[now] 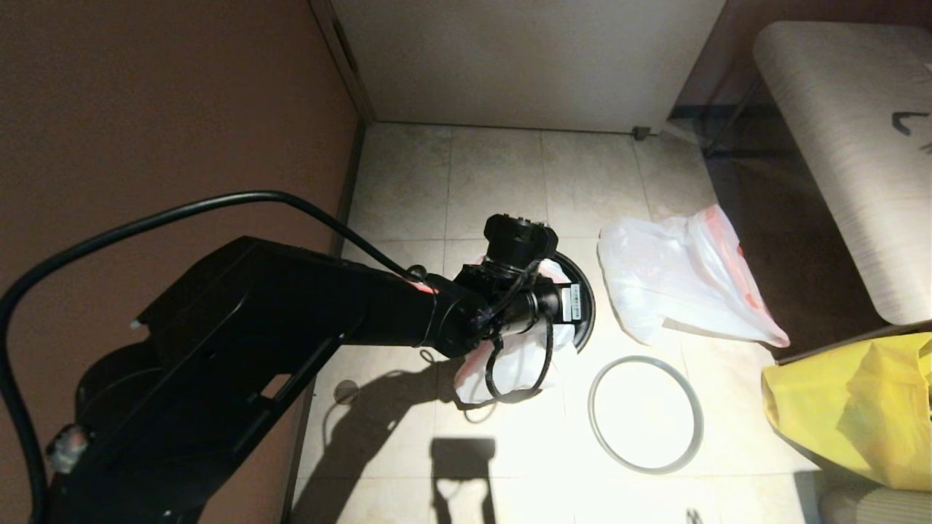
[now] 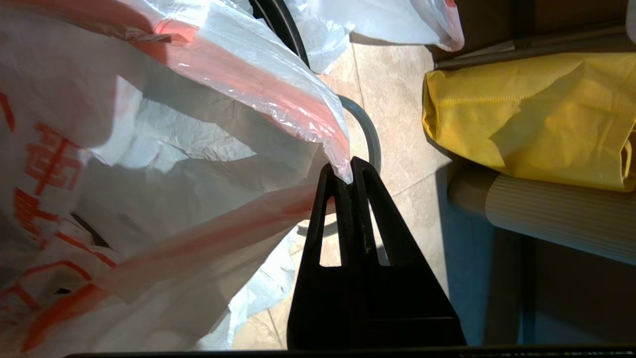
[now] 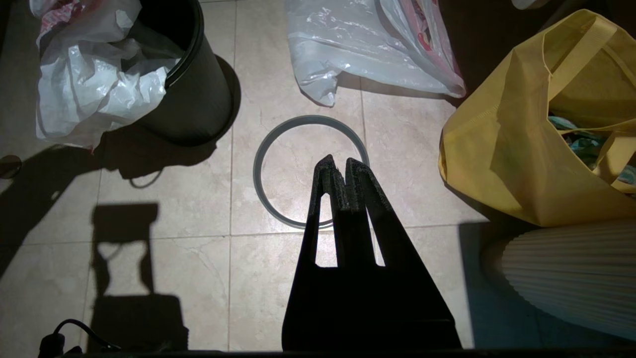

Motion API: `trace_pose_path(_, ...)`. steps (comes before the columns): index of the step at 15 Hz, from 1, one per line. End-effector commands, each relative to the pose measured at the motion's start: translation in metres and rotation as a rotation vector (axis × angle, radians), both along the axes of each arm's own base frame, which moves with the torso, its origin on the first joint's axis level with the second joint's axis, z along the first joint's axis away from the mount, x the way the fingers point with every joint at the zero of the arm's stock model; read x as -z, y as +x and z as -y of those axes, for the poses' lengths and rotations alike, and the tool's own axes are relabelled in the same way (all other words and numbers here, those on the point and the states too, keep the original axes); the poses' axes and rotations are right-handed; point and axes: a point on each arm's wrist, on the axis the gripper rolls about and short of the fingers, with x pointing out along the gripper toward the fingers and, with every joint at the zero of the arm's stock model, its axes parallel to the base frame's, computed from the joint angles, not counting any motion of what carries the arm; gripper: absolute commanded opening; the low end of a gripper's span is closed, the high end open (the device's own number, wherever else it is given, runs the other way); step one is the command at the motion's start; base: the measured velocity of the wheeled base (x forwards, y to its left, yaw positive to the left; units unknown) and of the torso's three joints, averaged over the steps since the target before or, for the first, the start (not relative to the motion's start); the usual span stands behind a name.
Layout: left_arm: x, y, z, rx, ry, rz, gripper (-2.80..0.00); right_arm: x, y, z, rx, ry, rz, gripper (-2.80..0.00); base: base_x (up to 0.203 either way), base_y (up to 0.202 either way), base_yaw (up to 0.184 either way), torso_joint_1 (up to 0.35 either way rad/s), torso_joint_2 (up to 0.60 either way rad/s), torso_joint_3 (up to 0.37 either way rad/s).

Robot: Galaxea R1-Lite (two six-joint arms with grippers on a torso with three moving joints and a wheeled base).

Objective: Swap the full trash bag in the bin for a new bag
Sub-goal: Put the new garbage bag on the trash can

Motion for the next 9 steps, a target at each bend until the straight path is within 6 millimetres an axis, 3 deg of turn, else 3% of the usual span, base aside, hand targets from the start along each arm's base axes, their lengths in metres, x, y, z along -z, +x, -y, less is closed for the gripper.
trace_pose_path(1,-0.007,0.011,0.010,-0.003,-0.039,0.041,0.00,0.000,0.000,0.000,0.001,0.001,-0.002,-2.80,0.000,0.000,0.000,0.000,0.00,0.000)
trace_pose_path(3,-0.003,0.018,0.030,0.036,-0.042,0.062,0.00,0.000,0.000,0.000,0.000,0.000,-0.001,-2.80,0.000,0.000,0.000,0.000,0.00,0.000)
trace_pose_path(5,0.021,0.004,0.052,0.097,0.023,0.041,0.00,0.000,0.000,0.000,-0.001,0.001,-0.002,-2.80,0.000,0.000,0.000,0.000,0.00,0.000)
trace_pose_path(9,-0.014,-0.009,0.021,0.037,-0.014,0.005,0.00,0.000,0.000,0.000,-0.001,0.001,-0.002,-2.80,0.000,0.000,0.000,0.000,0.00,0.000)
